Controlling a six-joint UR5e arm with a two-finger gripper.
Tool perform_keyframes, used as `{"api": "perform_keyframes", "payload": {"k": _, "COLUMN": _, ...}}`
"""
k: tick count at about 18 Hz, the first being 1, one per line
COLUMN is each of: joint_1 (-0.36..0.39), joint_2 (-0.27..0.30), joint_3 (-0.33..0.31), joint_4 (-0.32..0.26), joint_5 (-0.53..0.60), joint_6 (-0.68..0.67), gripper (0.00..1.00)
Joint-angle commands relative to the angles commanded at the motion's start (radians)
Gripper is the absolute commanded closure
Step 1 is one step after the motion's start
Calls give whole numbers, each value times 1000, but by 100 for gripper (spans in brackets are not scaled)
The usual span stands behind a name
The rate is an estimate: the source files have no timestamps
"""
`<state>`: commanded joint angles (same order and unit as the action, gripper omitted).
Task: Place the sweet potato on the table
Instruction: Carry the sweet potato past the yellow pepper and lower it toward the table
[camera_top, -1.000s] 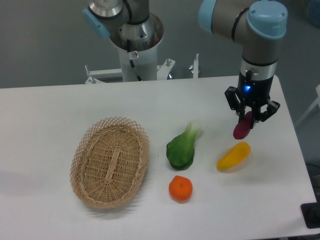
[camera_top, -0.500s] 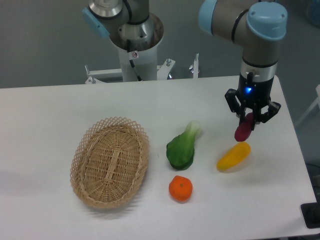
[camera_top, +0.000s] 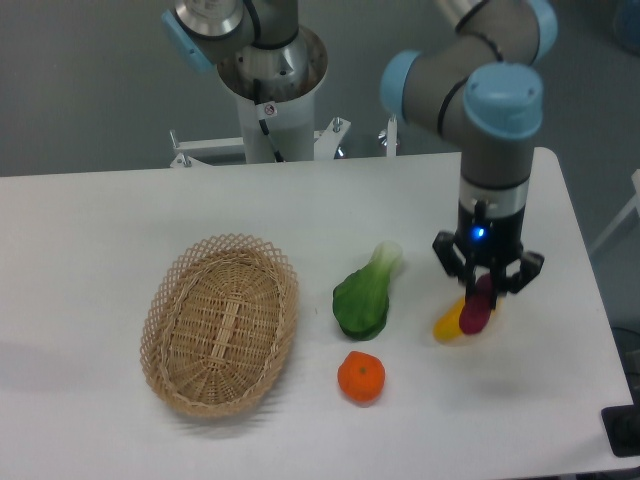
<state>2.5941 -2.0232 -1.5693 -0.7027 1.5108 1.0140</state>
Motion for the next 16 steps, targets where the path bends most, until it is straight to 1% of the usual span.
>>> {"api": "perform_keyframes", "payload": {"k": 4, "joint_1": -25, "joint_2": -63, "joint_3": 20, "joint_4": 17, "joint_5": 11, "joint_6": -15, "gripper": 67}}
{"api": "perform_keyframes", "payload": {"k": 6, "joint_1": -37, "joint_2": -92, "joint_3": 32, "joint_4": 29, "joint_5": 12, "joint_6": -67, "gripper": 67}}
{"api": "perform_keyframes", "payload": {"k": 8, "joint_1": -41, "joint_2": -109, "joint_3": 40, "joint_4": 29, "joint_5": 11, "joint_6": -142, "gripper": 67}}
{"api": "perform_keyframes", "payload": {"k": 10, "joint_1": -48, "joint_2": -127, "joint_3": 45, "joint_4": 38, "joint_5": 11, "joint_6": -185, "gripper": 67}}
{"api": "perform_keyframes", "payload": {"k": 13, "joint_1": -49, "joint_2": -157, "joint_3": 49, "joint_4": 42, "joint_5": 11, "joint_6": -186, "gripper": 67}}
{"api": "perform_keyframes", "payload": {"k": 16, "joint_1": -51, "joint_2": -160, "joint_3": 43, "joint_4": 42, "joint_5": 11, "joint_6": -181, "gripper": 67}}
